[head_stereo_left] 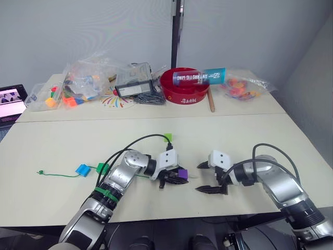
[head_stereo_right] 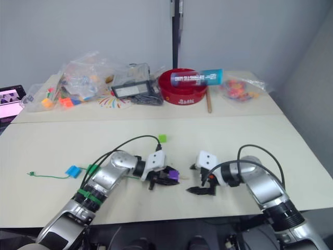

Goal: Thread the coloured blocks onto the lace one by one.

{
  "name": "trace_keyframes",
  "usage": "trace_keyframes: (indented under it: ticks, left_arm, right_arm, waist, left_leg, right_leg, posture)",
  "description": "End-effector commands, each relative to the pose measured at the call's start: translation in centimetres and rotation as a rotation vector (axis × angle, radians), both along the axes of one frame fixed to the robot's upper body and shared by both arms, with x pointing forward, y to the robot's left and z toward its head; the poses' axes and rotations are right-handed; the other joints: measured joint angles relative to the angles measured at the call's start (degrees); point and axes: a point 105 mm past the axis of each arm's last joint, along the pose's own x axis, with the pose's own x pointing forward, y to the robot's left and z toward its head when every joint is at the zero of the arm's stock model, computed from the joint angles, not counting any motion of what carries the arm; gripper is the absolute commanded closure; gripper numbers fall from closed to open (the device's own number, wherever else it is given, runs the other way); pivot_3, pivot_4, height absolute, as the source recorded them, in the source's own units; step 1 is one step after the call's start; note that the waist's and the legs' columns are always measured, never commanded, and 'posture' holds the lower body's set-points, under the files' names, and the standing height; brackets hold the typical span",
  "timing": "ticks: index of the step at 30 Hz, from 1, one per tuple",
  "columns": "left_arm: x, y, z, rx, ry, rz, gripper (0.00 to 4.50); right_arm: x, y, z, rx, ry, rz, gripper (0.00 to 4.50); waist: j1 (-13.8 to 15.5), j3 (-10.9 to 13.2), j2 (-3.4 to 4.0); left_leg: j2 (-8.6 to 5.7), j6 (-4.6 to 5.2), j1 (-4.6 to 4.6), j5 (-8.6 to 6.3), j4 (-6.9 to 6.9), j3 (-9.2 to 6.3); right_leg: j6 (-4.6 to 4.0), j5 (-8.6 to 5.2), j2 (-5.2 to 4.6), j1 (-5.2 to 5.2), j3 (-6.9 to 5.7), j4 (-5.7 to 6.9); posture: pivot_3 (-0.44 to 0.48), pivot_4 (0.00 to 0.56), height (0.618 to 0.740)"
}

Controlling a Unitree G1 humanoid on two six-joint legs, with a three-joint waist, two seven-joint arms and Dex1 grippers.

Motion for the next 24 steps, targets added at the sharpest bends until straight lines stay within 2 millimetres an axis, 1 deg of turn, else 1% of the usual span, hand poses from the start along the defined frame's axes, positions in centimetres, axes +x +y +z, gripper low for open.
trace_keyframes:
  ticks: [1, 6, 12, 14, 20, 24]
  left_arm:
    - [-0.3, -0.1, 0.6, -0.01, -0.026, -0.023, 3.29]
    - [-0.2, -0.3, 0.7, -0.01, -0.029, -0.025, 3.29]
    - [-0.3, -0.4, 0.7, -0.01, -0.028, -0.029, 3.29]
    - [-0.3, -0.4, 0.7, -0.01, -0.028, -0.03, 3.29]
    - [-0.2, -0.1, 0.7, -0.004, -0.028, -0.029, 3.29]
    - [-0.4, 0.6, 0.8, 0.006, -0.032, -0.039, 3.29]
  right_arm:
    - [0.0, 0.3, 0.2, 0.004, -0.013, 0.024, 0.25]
    - [-0.1, 0.9, 0.1, 0.014, -0.008, 0.038, 1.85]
    - [-0.4, 1.5, -0.1, 0.02, -0.003, 0.053, 3.91]
    - [-0.5, 1.6, -0.2, 0.02, -0.001, 0.055, 4.47]
    - [-0.5, 1.7, -0.1, 0.02, 0.0, 0.062, 4.5]
    - [-0.5, 1.6, -0.1, 0.014, -0.003, 0.064, 4.5]
  waist:
    - [-0.02, 0.0, 0.0]
    - [-0.08, 0.0, 0.0]
    - [-0.09, 0.0, 0.0]
    - [-0.13, 0.0, 0.0]
    - [-0.15, 0.0, 0.0]
    - [-0.24, 0.0, 0.0]
  left_leg:
    - [0.0, 0.0, 0.0, 0.0, 0.0, 0.0]
    - [0.0, 0.0, 0.0, 0.0, 0.0, 0.0]
    - [0.0, 0.0, 0.0, 0.0, 0.0, -0.01]
    - [0.0, 0.0, 0.0, 0.0, 0.0, -0.01]
    - [0.0, 0.0, 0.01, 0.0, 0.0, -0.01]
    - [0.01, 0.0, 0.01, 0.0, 0.0, -0.01]
  right_leg:
    - [0.0, 0.0, 0.0, 0.0, 0.0, 0.0]
    - [0.0, 0.0, 0.0, 0.0, 0.0, 0.01]
    - [0.0, 0.0, 0.0, 0.0, 0.0, 0.01]
    - [0.0, 0.0, 0.0, 0.0, 0.0, 0.01]
    - [0.0, 0.0, 0.0, 0.01, 0.0, 0.01]
    - [0.0, 0.0, 0.01, 0.0, 0.0, 0.01]
  posture:
    - [0.0, 0.15, 0.74]
    - [0.0, 0.15, 0.74]
    - [0.0, 0.15, 0.74]
    - [0.0, 0.15, 0.74]
    - [0.0, 0.15, 0.74]
    - [0.0, 0.15, 0.74]
